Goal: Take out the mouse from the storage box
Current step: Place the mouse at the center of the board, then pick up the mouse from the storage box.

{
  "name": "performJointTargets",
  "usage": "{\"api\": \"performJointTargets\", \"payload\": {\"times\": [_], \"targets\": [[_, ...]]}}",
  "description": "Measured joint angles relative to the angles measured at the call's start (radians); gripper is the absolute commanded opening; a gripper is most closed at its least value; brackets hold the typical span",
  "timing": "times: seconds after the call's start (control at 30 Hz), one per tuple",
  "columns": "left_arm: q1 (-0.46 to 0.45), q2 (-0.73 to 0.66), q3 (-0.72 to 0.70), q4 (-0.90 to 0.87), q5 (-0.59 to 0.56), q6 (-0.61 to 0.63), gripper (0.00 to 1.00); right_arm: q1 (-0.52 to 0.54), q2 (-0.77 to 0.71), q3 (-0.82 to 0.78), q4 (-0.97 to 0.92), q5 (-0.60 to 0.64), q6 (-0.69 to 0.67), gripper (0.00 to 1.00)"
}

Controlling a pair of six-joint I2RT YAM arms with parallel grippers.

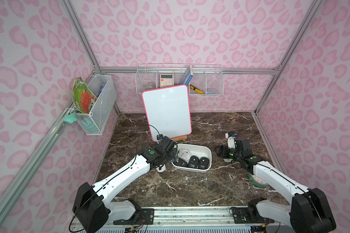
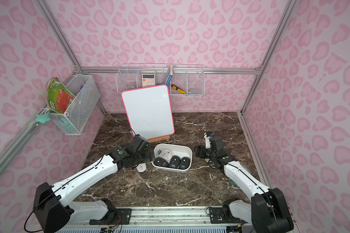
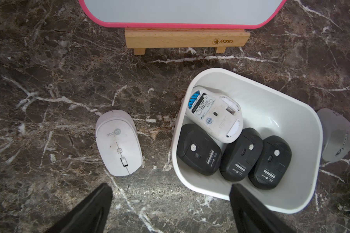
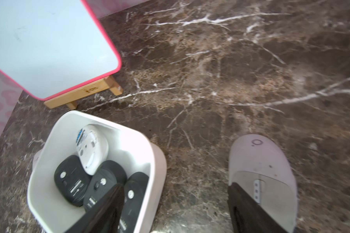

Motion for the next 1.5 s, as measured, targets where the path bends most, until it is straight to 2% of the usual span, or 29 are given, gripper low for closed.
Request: {"api": "performJointTargets", "payload": {"times": [0.13, 0.27, 0.43, 0.73, 0.87, 1.17, 1.5], "targets": [[0.003, -0.062, -0.041, 0.002, -0.028, 0.0, 0.98, 0.13, 0.047, 0.05, 0.003, 0.023, -0.006, 0.84], [0.034, -0.153, -0.1, 0.008, -0.048, 0.0, 0.98, 0.244, 0.158, 0.126, 0.014, 0.045, -0.006, 0.84], [0.102, -0.27, -0.195, 0.024, -0.04, 0.0, 0.99, 0.332, 0.307, 0.214, 0.038, 0.037, -0.021, 0.84], [0.174, -0.431, -0.319, 0.06, -0.029, 0.02, 0.99, 0.351, 0.505, 0.335, 0.05, -0.003, -0.043, 0.84], [0.183, -0.467, -0.35, 0.078, -0.016, 0.033, 0.99, 0.351, 0.569, 0.388, 0.051, -0.029, -0.06, 0.81], [0.192, -0.464, -0.38, 0.127, 0.01, 0.057, 0.99, 0.352, 0.679, 0.475, 0.036, -0.042, -0.119, 0.83], [0.2, -0.443, -0.389, 0.153, 0.019, 0.064, 0.99, 0.354, 0.765, 0.506, 0.035, -0.06, -0.165, 0.79]]}}
